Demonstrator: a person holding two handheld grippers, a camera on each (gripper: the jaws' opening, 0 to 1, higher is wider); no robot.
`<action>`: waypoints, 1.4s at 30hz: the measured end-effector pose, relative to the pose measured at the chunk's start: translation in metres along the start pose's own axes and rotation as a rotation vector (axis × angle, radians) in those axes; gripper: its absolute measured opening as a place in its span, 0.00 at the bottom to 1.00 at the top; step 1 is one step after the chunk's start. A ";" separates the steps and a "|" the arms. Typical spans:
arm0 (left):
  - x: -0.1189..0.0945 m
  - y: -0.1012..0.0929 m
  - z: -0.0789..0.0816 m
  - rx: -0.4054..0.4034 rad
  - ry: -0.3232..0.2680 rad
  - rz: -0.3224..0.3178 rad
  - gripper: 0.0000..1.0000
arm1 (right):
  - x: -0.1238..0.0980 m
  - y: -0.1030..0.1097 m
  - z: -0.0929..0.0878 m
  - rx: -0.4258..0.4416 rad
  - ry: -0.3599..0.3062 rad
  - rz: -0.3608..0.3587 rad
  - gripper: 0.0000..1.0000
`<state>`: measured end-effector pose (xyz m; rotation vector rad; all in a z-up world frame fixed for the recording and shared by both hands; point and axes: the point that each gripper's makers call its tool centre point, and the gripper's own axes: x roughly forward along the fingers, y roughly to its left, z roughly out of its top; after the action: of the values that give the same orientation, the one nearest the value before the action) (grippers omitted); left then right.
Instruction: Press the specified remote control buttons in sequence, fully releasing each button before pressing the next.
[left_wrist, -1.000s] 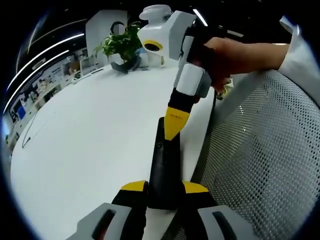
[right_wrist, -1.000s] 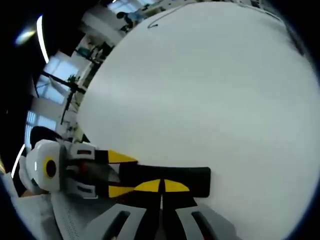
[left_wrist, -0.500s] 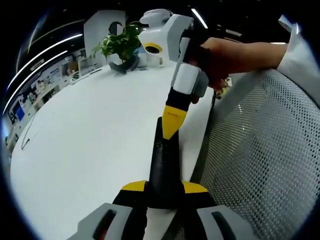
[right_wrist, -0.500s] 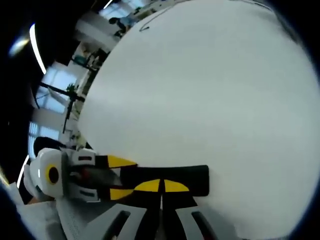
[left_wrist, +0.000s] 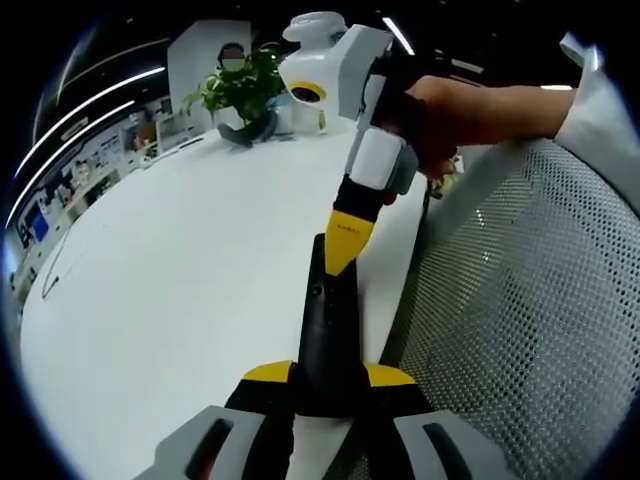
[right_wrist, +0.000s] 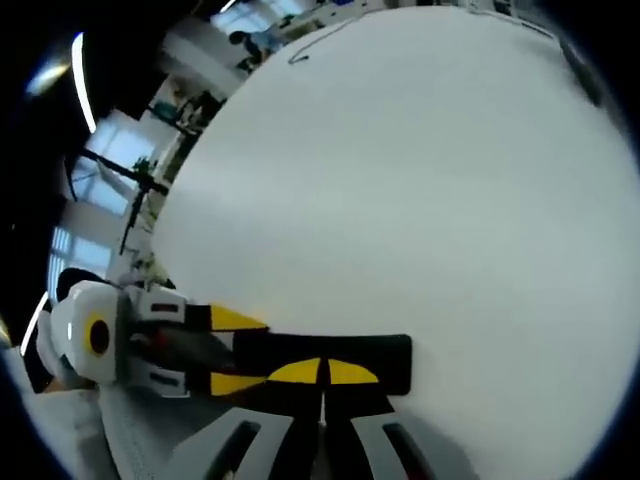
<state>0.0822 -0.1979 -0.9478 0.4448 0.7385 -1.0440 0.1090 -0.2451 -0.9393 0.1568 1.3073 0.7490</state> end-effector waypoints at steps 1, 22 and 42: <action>0.000 0.000 0.000 0.001 -0.001 0.000 0.24 | 0.000 0.000 0.000 -0.019 0.002 -0.012 0.00; 0.001 0.000 0.001 -0.002 -0.003 0.004 0.24 | 0.004 0.001 0.000 -0.219 0.098 -0.205 0.00; 0.002 0.001 0.001 -0.003 0.006 0.005 0.25 | -0.007 -0.004 0.001 -0.099 0.020 -0.135 0.00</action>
<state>0.0836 -0.1992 -0.9486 0.4475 0.7438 -1.0371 0.1114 -0.2521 -0.9354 -0.0186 1.2834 0.6998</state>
